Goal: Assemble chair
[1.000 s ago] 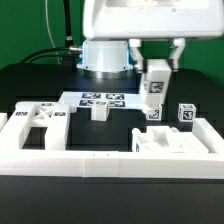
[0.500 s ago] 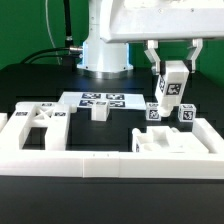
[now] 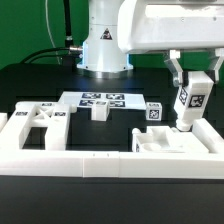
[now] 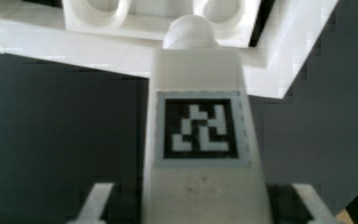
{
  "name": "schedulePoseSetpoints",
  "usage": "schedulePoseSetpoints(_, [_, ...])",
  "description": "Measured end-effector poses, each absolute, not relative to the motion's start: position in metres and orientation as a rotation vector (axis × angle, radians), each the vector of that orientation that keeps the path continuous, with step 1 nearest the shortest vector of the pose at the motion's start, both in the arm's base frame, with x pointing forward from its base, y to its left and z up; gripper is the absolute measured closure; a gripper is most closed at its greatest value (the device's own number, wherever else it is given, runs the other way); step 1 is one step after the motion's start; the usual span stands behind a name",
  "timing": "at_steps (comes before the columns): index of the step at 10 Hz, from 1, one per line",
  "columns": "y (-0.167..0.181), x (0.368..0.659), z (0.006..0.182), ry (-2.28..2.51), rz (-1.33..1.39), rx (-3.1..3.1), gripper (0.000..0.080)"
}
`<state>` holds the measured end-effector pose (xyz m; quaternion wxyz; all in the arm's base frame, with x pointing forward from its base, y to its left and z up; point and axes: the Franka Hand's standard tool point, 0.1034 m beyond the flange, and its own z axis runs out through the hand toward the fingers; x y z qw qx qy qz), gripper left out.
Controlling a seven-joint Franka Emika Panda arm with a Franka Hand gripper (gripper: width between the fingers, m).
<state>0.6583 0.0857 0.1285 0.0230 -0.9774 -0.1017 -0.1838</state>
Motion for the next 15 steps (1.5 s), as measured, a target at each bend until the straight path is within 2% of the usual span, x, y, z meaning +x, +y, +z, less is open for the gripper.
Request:
schedulePoseSetpoints(2, [0.081, 0.656, 0.129, -0.312, -0.767, -3.000, 0.0512])
schedulePoseSetpoints(3, [0.083, 0.650, 0.123, -0.317, -0.716, -3.008, 0.0512])
schedulePoseSetpoints(9, [0.096, 0.647, 0.118, -0.337, -0.744, -2.993, 0.0512])
schedulePoseSetpoints(11, [0.098, 0.645, 0.108, -0.356, -0.740, -2.993, 0.0512])
schedulePoseSetpoints(15, [0.105, 0.641, 0.100, -0.362, -0.719, -2.992, 0.0512])
